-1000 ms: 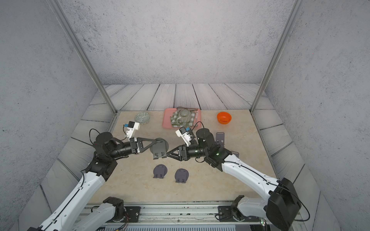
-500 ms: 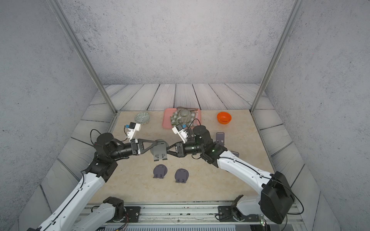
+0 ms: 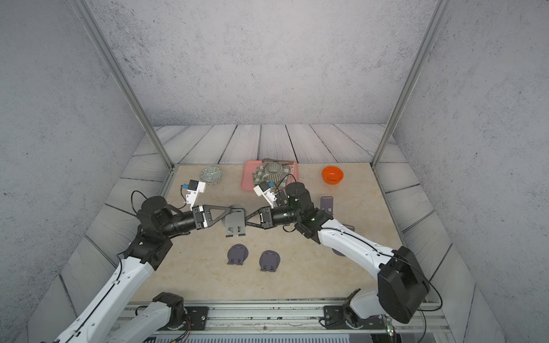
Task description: Open the phone stand
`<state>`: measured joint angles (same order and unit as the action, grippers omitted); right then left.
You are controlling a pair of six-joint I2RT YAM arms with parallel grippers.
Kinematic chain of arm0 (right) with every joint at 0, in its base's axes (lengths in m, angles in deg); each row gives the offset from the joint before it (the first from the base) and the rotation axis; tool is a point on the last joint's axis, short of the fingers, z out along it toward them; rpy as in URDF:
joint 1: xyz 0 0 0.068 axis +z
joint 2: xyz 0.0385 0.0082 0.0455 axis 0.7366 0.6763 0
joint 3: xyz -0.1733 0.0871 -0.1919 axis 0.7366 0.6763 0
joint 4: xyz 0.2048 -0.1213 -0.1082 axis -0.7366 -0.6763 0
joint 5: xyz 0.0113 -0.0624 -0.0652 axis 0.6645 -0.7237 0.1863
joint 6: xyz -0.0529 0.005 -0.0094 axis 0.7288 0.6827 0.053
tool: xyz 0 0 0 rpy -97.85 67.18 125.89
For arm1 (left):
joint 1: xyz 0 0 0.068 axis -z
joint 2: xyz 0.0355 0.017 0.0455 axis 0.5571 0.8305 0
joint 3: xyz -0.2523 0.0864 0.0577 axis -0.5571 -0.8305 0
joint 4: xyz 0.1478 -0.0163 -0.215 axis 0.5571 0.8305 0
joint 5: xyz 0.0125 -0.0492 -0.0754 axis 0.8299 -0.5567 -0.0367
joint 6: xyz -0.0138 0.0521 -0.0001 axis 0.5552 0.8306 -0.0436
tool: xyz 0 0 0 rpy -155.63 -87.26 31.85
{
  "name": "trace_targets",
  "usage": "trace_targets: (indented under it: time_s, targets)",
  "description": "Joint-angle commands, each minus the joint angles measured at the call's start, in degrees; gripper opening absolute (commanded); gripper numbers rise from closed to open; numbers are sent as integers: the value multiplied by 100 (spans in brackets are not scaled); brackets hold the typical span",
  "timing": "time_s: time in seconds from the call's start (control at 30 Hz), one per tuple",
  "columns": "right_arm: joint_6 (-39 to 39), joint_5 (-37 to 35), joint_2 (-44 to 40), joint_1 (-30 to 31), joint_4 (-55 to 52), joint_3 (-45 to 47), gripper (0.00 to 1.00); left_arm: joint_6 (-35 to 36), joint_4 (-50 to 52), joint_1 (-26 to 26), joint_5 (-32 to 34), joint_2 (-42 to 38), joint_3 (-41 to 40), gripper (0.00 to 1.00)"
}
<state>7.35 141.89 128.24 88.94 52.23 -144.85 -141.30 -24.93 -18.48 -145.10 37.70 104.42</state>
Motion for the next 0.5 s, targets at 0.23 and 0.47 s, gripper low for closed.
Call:
trace_targets:
  time_s: [0.23,0.47]
  targets:
    - [-434,320,1007,158,-333,439,0,1044,-78,97,58,296,1957,0]
    - [-308,366,1119,182,-570,598,0,2538,844,14,436,790,3378,0]
